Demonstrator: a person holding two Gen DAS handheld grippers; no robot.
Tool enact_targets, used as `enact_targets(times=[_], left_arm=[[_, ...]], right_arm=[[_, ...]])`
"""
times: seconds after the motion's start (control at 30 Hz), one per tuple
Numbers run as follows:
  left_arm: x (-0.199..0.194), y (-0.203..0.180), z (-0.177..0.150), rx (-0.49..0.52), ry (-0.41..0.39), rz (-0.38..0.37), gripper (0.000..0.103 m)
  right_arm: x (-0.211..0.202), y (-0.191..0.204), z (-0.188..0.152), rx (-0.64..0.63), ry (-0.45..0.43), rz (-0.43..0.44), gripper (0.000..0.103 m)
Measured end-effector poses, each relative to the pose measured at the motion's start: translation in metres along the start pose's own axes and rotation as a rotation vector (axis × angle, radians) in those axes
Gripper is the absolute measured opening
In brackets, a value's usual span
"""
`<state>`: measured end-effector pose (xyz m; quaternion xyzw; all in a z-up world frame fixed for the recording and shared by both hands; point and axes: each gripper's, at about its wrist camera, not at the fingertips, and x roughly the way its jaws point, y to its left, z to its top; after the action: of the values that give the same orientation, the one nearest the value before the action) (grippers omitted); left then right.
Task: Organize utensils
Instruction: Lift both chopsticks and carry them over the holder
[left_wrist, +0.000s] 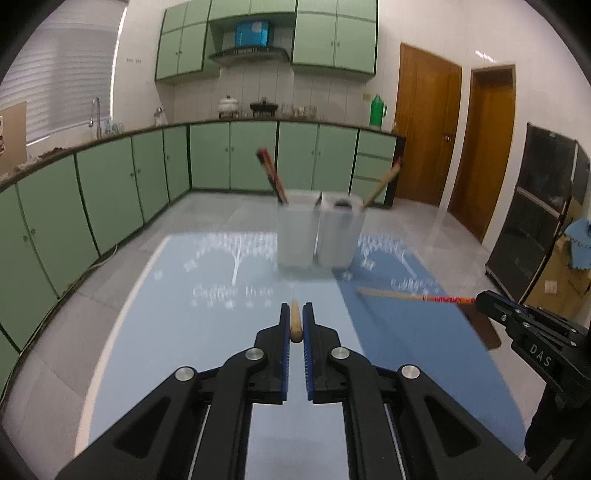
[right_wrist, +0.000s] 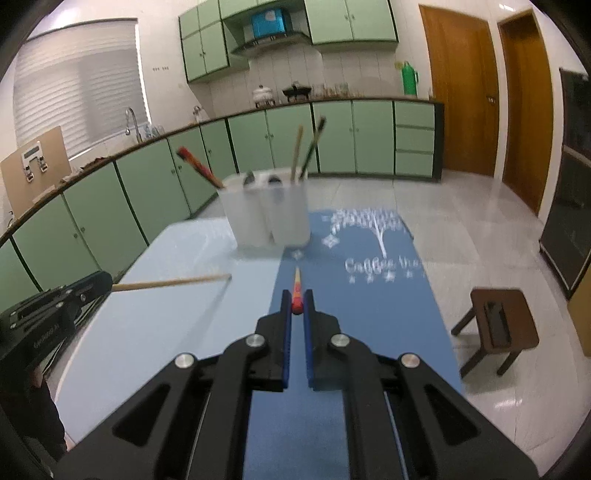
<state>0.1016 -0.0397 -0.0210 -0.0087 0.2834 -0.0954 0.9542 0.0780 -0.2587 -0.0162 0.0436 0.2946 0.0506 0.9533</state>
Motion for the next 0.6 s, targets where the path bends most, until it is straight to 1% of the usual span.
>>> enact_targets(times=[0.13, 0.3, 0.47, 0.6], left_arm=[[-0.005, 0.0, 0.022, 0.003, -0.041, -0.018, 0.007], [-0.003, -0.003, 0.046, 0.018, -0.063, -0.047, 0.007], [0.005, -0.006, 0.063, 0.023, -0.066, -0.077, 0.007], [0.011, -0.005, 0.072, 0.025, -0.067, -0.085, 0.006]], right_arm=[[-0.008, 0.001, 0.022, 0.008, -0.034, 0.03, 0.005], [-0.011, 0.006, 0.052, -0.015, -0.066, 0.042, 0.005], [0.003, 0.008, 0.08, -0.02, -0.045, 0.078, 0.005], [0.012, 0.009, 0.098, -0.018, -0.024, 0.096, 0.005]])
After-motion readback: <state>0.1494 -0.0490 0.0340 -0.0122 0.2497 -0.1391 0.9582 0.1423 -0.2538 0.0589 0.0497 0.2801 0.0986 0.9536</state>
